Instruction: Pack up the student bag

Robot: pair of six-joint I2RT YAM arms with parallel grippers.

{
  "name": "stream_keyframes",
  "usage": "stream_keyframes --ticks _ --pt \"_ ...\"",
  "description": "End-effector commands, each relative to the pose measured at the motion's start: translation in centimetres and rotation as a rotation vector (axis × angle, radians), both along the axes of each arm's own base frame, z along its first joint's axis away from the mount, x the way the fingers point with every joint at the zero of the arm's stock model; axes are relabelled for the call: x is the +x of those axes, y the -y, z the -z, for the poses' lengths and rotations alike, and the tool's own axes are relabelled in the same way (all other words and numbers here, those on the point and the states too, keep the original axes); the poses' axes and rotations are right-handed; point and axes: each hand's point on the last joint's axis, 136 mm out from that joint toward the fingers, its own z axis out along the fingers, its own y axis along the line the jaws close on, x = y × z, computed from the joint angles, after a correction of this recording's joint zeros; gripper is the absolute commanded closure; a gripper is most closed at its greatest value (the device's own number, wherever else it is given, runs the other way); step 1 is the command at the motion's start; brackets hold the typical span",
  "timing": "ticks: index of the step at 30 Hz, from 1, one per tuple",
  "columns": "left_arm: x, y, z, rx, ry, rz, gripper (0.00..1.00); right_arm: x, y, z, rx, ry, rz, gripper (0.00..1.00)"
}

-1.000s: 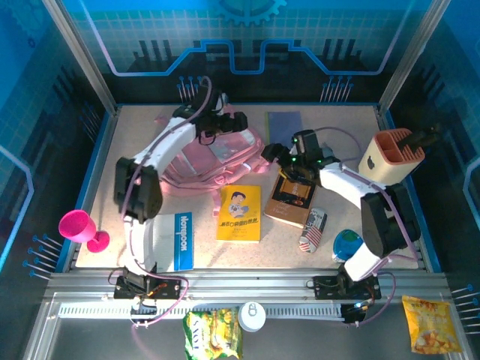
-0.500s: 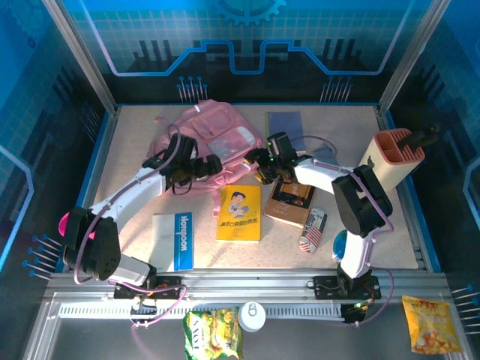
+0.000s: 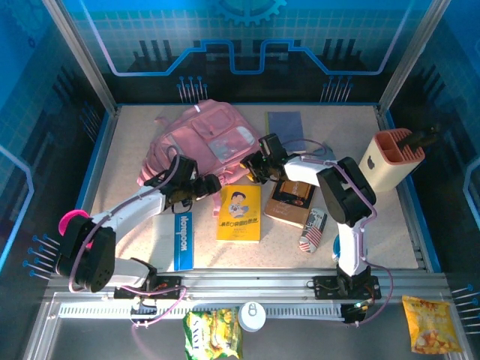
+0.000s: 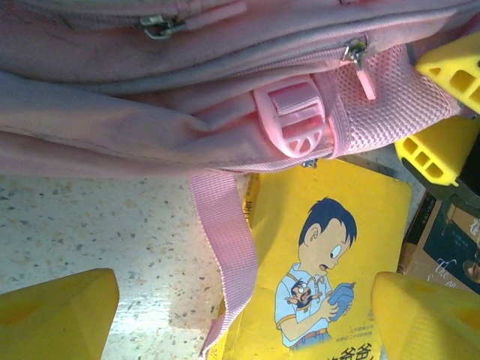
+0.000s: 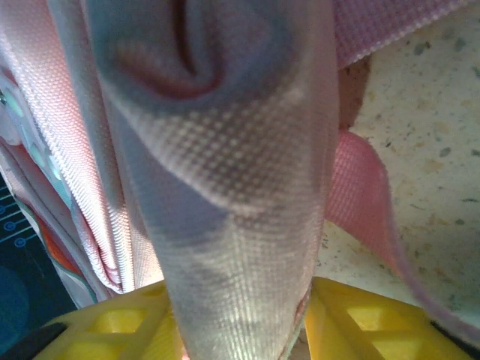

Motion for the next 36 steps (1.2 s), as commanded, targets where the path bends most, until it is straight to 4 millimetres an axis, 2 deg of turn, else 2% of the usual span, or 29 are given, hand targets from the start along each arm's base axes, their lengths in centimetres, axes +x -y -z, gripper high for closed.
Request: stream_keyframes --ticks 1,5,8,13,18,24,27,30,36 --pt "0.5 1.2 -0.1 -0.045 0.02 0.03 0.17 1.5 0.1 -0.4 0.011 0.029 -0.001 0.67" --pt "1.4 1.6 0.5 -0.03 0.025 0.05 0.24 2.5 0.5 -2.1 0.008 0.096 -0.012 0.86" --pt "2.5 1.7 0.8 0.001 0.028 0.061 0.3 2.8 0.8 -4.3 0.022 0.157 -0.022 0.94" --pt "4.0 2.1 1.6 0.025 0.038 0.078 0.41 2.7 1.1 -8.2 0.056 0.247 -0.048 0.96" --pt "6.2 2.1 1.1 0.069 0.098 0.081 0.45 2.3 1.6 -11.2 0.065 0.312 -0.063 0.97" --pt "9.7 2.5 -0.6 0.134 0.186 0.109 0.45 0.9 3.0 -11.9 0.064 0.306 -0.018 0.98" --pt "10.6 2.4 -1.7 0.172 0.214 0.118 0.45 0.4 3.8 -11.9 0.055 0.301 0.017 0.98" --pt "9.7 2.4 -2.7 0.165 0.218 0.133 0.43 0.4 4.1 -12.2 0.057 0.302 0.029 0.97" --pt "5.4 3.0 -3.9 0.15 0.253 0.192 0.36 0.7 3.7 -12.6 0.079 0.303 0.024 0.97"
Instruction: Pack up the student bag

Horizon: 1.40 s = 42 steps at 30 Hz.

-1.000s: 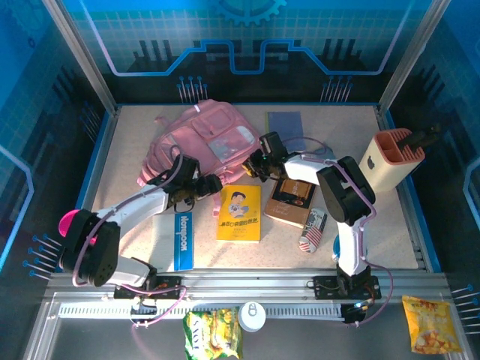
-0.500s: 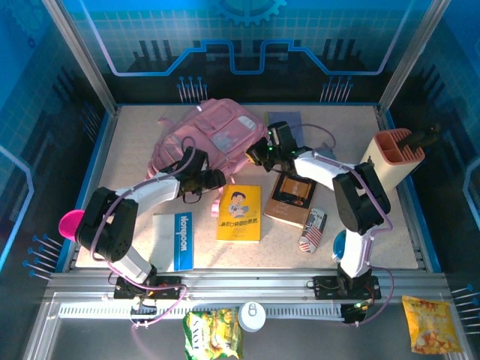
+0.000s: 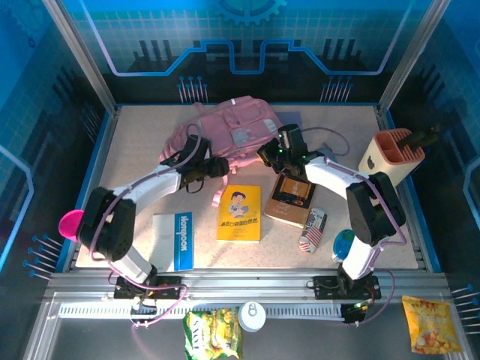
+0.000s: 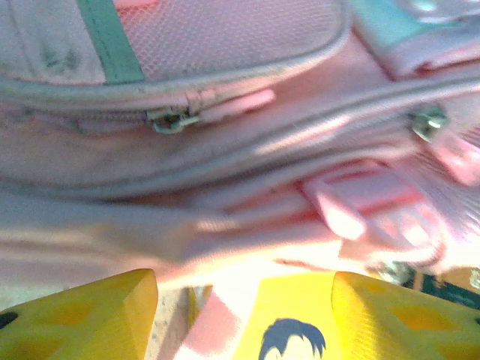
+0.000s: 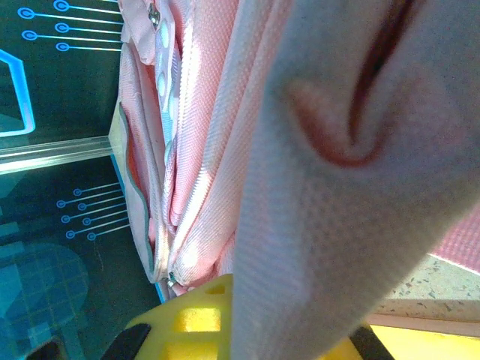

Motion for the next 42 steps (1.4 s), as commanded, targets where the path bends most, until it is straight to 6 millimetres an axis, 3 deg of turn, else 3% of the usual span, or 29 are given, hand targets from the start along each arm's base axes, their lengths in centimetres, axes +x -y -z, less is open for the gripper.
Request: stream_keyframes --ticks 1,3,7,11,17,27,33,42 --pt "-2.5 0.7 -1.6 0.014 0.055 0.059 0.36 0.3 -1.1 -3.9 0.079 0.077 -0.036 0.97" --pt "-3.5 1.9 -1.8 0.005 0.079 0.103 0.36 0.4 -1.3 -4.0 0.087 0.078 -0.041 0.97" --pt "-3.7 3.8 -1.9 -0.018 0.109 0.151 0.41 0.4 -1.5 -4.3 0.093 0.082 -0.045 0.97" --pt "-2.3 4.9 -1.0 -0.018 0.076 0.146 0.51 0.4 -1.6 -4.5 0.1 0.083 -0.049 0.97" --pt "0.1 6.3 0.1 0.005 0.07 0.165 0.55 0.2 -1.8 -4.9 0.11 0.089 -0.057 0.97" --pt "2.3 7.6 0.4 0.042 0.122 0.222 0.52 0.0 -1.8 -5.2 0.117 0.092 -0.064 0.97" --pt "1.9 7.3 0.3 0.075 0.174 0.259 0.38 0.1 -1.9 -5.2 0.121 0.093 -0.068 0.98" --pt "2.1 8.1 -0.2 0.088 0.249 0.347 0.41 0.1 -1.9 -4.9 0.12 0.087 -0.067 0.98"
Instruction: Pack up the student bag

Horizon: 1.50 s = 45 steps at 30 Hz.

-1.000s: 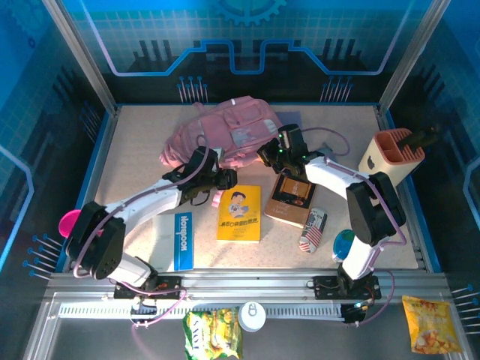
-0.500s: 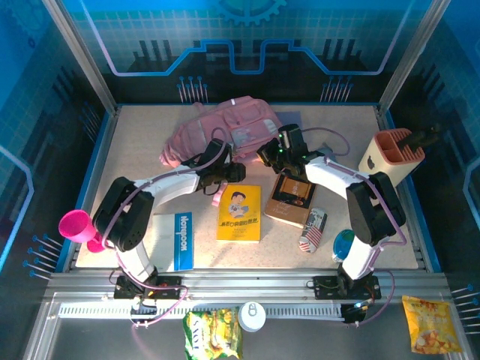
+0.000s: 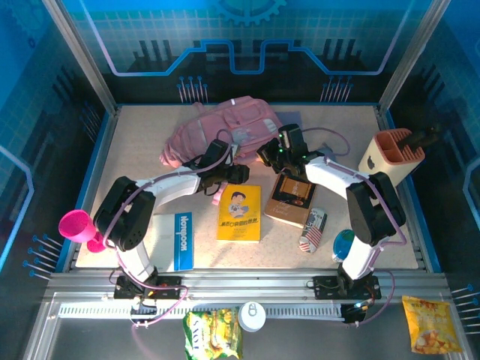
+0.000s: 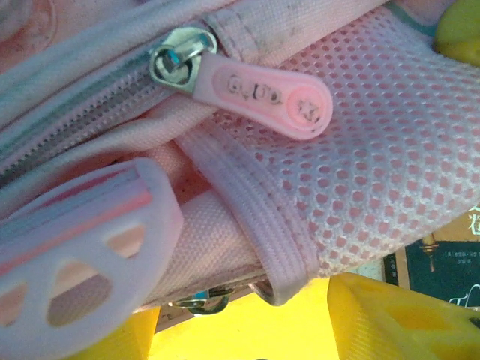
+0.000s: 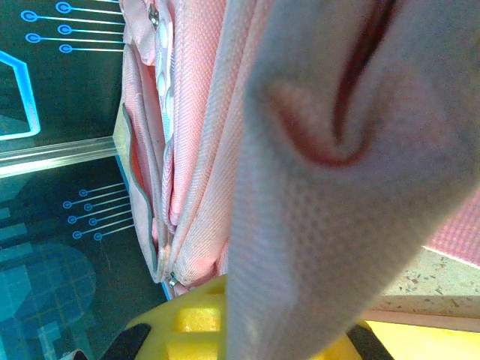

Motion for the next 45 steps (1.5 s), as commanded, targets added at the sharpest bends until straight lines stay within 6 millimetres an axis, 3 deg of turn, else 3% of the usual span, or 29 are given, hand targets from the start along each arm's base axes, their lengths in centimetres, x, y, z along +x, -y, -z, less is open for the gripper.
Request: stream_keyframes --ticks 1,14,21,25,29,39,45 --pt "0.8 1.3 -2.4 -0.031 0.131 0.089 0.43 0.2 -1.7 -4.8 0.1 0.099 -0.07 0.98" --pt "-0.6 1.2 -1.8 -0.086 0.15 0.105 0.6 0.3 -1.6 -4.3 0.096 0.09 -0.069 0.98" --pt "-0.1 0.4 -1.6 -0.089 0.155 0.038 0.66 0.3 -1.6 -4.3 0.094 0.088 -0.07 0.98" --pt "0.3 -0.5 -1.3 -0.084 0.124 -0.047 0.61 0.3 -1.6 -4.2 0.093 0.086 -0.07 0.98" --pt "0.9 -1.3 -1.2 -0.092 0.083 -0.126 0.61 0.3 -1.6 -4.2 0.093 0.087 -0.07 0.98" --pt "1.9 -2.1 -1.3 -0.05 0.067 -0.185 0.75 0.2 -1.6 -4.2 0.094 0.087 -0.07 0.98" --pt "1.4 -3.5 -1.2 0.003 0.047 -0.21 0.83 0.6 -0.9 -4.4 0.085 0.093 -0.057 0.98"
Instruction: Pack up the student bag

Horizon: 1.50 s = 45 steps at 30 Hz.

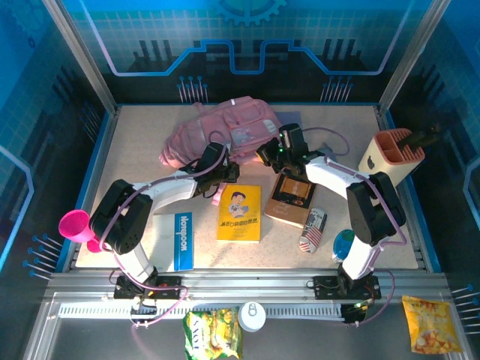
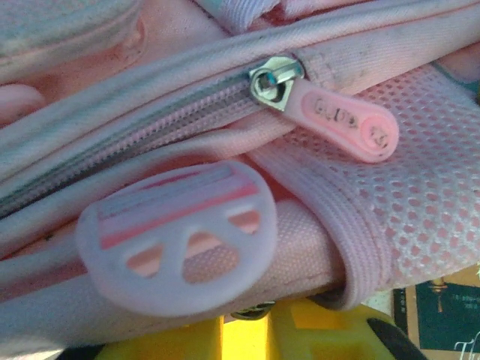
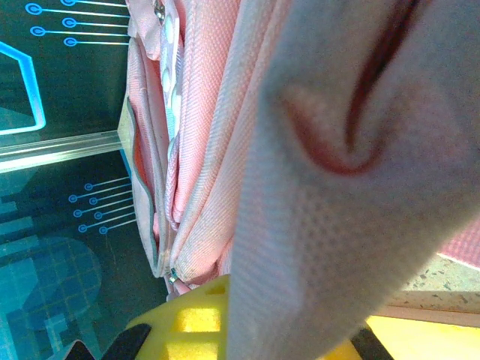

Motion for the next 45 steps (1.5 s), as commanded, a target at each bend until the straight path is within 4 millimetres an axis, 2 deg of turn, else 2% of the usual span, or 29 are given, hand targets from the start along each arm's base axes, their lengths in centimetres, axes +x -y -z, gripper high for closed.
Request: stream_keyframes --ticks 1,9,13,16,22,33,41,45 --pt "0.6 -2.1 -0.9 0.054 0.005 -0.066 0.84 0.6 -0.6 -4.2 0.064 0.096 -0.039 0.98" --pt "-2.1 -7.3 -0.1 -0.004 -0.079 -0.146 0.87 0.8 0.2 -4.0 0.037 0.097 -0.025 0.99" --pt "-2.8 -8.9 1.0 -0.029 -0.13 -0.143 0.87 0.9 -0.2 -4.4 0.039 0.112 -0.046 0.98" --pt "-2.6 -8.6 0.8 -0.035 -0.132 -0.107 0.83 0.9 -0.4 -4.8 0.038 0.123 -0.055 0.98" --pt "-1.5 -7.9 0.4 -0.022 -0.104 -0.059 0.69 0.7 -0.7 -4.6 0.043 0.117 -0.064 0.98" --pt "-0.4 -7.2 0.7 -0.021 -0.118 -0.039 0.68 0.5 -0.9 -4.6 0.052 0.115 -0.068 0.97" --pt "-0.8 -8.1 1.0 0.012 -0.115 -0.064 0.84 0.7 -0.5 -4.2 0.043 0.107 -0.058 0.98" --pt "-1.4 -8.8 1.2 0.027 -0.123 -0.07 1.0 1.0 0.0 -3.9 0.03 0.107 -0.046 0.98"
